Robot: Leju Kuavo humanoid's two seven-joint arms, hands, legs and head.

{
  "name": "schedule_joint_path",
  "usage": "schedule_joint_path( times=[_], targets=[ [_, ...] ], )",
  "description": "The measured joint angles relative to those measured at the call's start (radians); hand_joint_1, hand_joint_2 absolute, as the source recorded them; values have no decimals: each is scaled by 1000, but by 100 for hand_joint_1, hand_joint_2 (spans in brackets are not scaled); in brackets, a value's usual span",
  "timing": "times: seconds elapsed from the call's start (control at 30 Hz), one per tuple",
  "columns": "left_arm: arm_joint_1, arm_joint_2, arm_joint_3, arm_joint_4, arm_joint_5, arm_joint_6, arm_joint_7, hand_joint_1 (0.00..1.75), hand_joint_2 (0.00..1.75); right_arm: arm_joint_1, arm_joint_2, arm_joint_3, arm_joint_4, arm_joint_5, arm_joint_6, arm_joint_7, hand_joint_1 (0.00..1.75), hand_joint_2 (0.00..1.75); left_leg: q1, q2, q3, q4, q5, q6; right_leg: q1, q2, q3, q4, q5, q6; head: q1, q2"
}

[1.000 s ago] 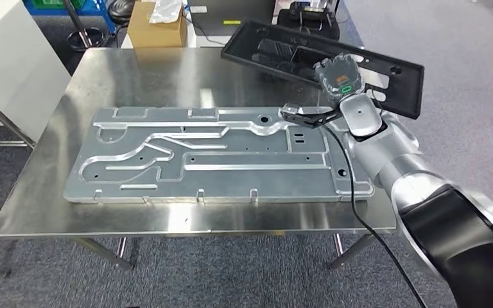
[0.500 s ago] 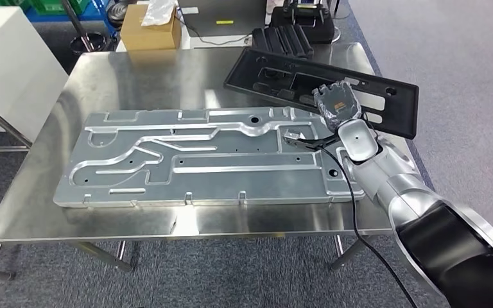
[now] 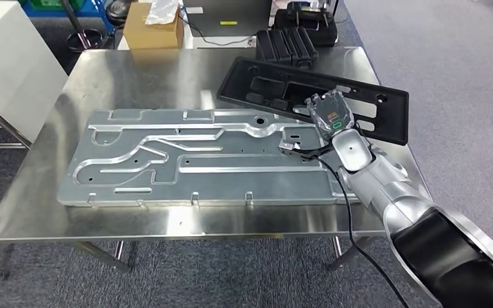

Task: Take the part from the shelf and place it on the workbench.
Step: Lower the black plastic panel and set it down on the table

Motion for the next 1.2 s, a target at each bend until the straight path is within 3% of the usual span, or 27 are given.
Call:
schedule_joint_path(
  times=[0.07, 0.1, 0.13, 0.17, 0.23, 0.3, 0.4, 0.47, 0.5, 0.57, 0.63, 0.67, 0.7, 0.77, 0.83, 0.93, 1.0, 1.1, 1.13, 1.17, 1.2],
  targets=[
    [-1, -1, 0, 0, 0, 0, -6, 0, 175, 12, 0, 2, 1, 12, -33, 2, 175, 175, 0, 0, 0, -1, 1, 4, -3, 0, -57, 126, -62, 6, 1, 0],
    [-1, -1, 0, 0, -1, 0, -8, 0, 175, 21, -1, 3, 2, 16, -43, 4, 175, 175, 0, 0, 0, 0, 1, 4, -4, 0, -83, 182, -80, 9, 1, 0],
    [0, -2, 0, 1, -1, 0, -9, 0, 175, 31, -1, 4, 3, 19, -48, 6, 175, 175, 1, -1, 0, 1, 0, 4, -6, -1, -96, 207, -80, 11, 1, 0],
    [1, -2, 0, 1, -1, 0, -10, 0, 175, 40, -2, 5, 4, 22, -51, 9, 175, 175, 1, -2, 0, 4, -1, 3, -8, -1, -91, 194, -62, 13, 2, 0],
    [2, -4, 0, 1, -1, -2, -11, 0, 175, 49, -3, 7, 4, 31, -53, 14, 175, 175, 2, -4, -1, 14, -7, -3, -13, -4, -34, 74, 2, 15, 2, 0],
    [2, -5, 0, 1, -1, -5, -15, 0, 175, 54, -3, 8, -1, 47, -56, 23, 175, 175, -1, -4, -5, 25, -15, -13, -12, -4, 15, -29, 36, 9, 1, 0],
    [5, -5, 0, 1, -1, -6, -22, 0, 175, 72, -9, 9, -33, 79, -58, 37, 175, 175, -4, -4, -7, 27, -17, -25, -9, 0, 22, -47, 38, -9, 0, 0],
    [8, -5, -1, 1, -1, -6, -29, 0, 175, 84, -15, 9, -66, 92, -58, 40, 175, 175, -2, -3, -15, 48, -35, -34, -10, 0, 22, -51, 42, -23, 0, 0],
    [9, -6, -1, 1, -2, -5, -33, 0, 175, 89, -16, 9, -84, 95, -59, 42, 175, 175, -1, -3, -29, 84, -59, -39, -12, 0, 23, -53, 43, -29, -1, 0],
    [10, -7, -1, 1, -2, -3, -40, 0, 175, 101, -17, 9, -117, 98, -59, 44, 175, 175, 1, -2, -83, 209, -125, -46, -10, 1, 22, -54, 43, -35, -2, 0],
    [10, -8, -2, 1, -1, 0, -45, 0, 175, 116, -17, 9, -142, 100, -59, 42, 175, 175, 2, -2, -126, 308, -158, -47, -6, 1, 22, -54, 43, -37, -2, 0],
    [11, -8, -3, 1, -1, 1, -48, 0, 175, 123, -16, 9, -152, 100, -59, 40, 175, 175, 2, -2, -124, 305, -146, -45, -4, 0, 23, -53, 43, -37, -2, 0],
    [11, -9, -3, 1, -1, 2, -51, 0, 175, 129, -14, 9, -160, 100, -59, 37, 175, 175, 2, -2, -104, 264, -118, -41, -3, 1, 24, -53, 43, -37, -2, 0],
    [11, -8, -5, 1, -1, 2, -56, 0, 175, 133, -9, 9, -173, 101, -59, 34, 175, 175, -2, -2, -34, 125, -56, -27, 1, 1, 25, -53, 42, -35, -1, 0],
    [10, -8, -7, 1, -1, 2, -59, 0, 175, 136, -5, 9, -180, 101, -60, 35, 175, 175, -8, -3, 8, 38, -34, -18, 3, 1, 23, -54, 44, -29, -1, 0],
    [12, -8, -9, 1, -3, -1, -60, 0, 175, 149, -2, 11, -188, 102, -60, 34, 175, 175, -9, -3, 13, 19, -30, -10, 0, 0, 23, -56, 45, -13, 0, 0],
    [14, -9, -10, 1, -4, -6, -62, 0, 175, 153, -2, 12, -194, 102, -60, 33, 175, 175, -4, -1, 17, 6, -20, 0, -1, 0, 6, -18, 17, -3, 1, 0],
    [13, -9, -12, 1, -3, -6, -67, 0, 175, 162, -4, 12, -202, 102, -60, 24, 175, 175, -3, -1, 17, 2, -16, 6, -3, 0, -74, 159, -71, 4, 4, 0],
    [14, -10, -12, 1, -2, -3, -70, 0, 175, 168, -6, 12, -206, 102, -60, 18, 175, 175, -3, -1, 17, 3, -17, 6, -3, -1, -95, 203, -83, 6, 4, 0],
    [15, -10, -12, 1, -2, 1, -72, 0, 175, 174, -8, 12, -212, 102, -60, 10, 175, 175, -3, -2, 17, 5, -17, 6, -4, -1, -101, 214, -75, 6, 4, 0],
    [16, -10, -12, 1, -1, 3, -75, 0, 175, 177, -12, 11, -219, 101, -61, 1, 175, 175, -2, -3, 17, 7, -19, 5, -5, -1, -87, 182, -49, 6, 4, 0]
  ],
)
